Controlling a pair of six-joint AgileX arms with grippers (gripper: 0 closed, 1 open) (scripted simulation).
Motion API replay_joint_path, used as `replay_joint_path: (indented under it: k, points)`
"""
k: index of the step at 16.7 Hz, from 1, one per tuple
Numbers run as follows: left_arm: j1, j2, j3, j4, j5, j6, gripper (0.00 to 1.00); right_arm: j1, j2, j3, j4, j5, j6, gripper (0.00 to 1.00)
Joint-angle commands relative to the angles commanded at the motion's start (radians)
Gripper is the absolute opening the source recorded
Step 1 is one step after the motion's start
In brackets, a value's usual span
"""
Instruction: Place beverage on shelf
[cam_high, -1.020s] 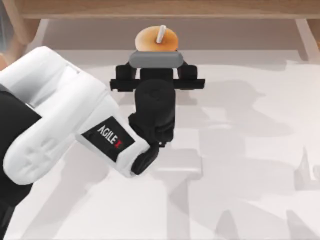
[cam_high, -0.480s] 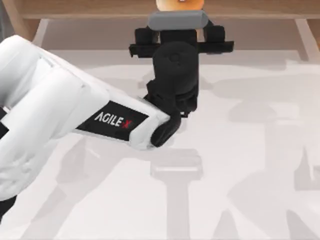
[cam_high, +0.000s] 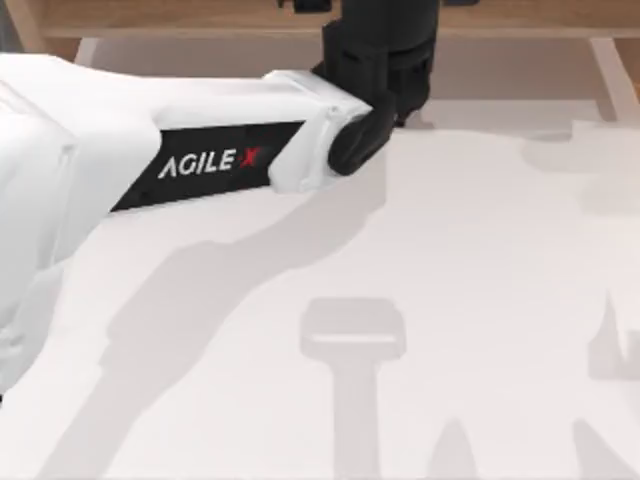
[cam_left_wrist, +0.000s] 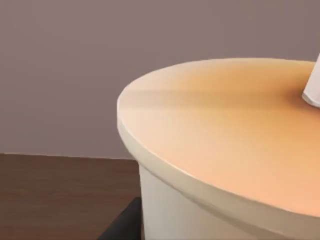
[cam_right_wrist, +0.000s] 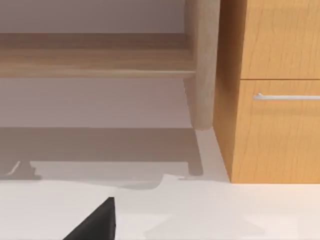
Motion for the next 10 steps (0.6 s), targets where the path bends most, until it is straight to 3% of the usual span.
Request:
replay_joint_path:
  k: [6,10]
  points:
    - [0.057,0.011,0.209,-0.307,0.009,-0.006,0.0,0.0,0.0,0.0,0.0,0.0,0.0,1.0]
    - [0.067,0.018,0.281,-0.405,0.017,-0.005,0.0,0.0,0.0,0.0,0.0,0.0,0.0,1.0]
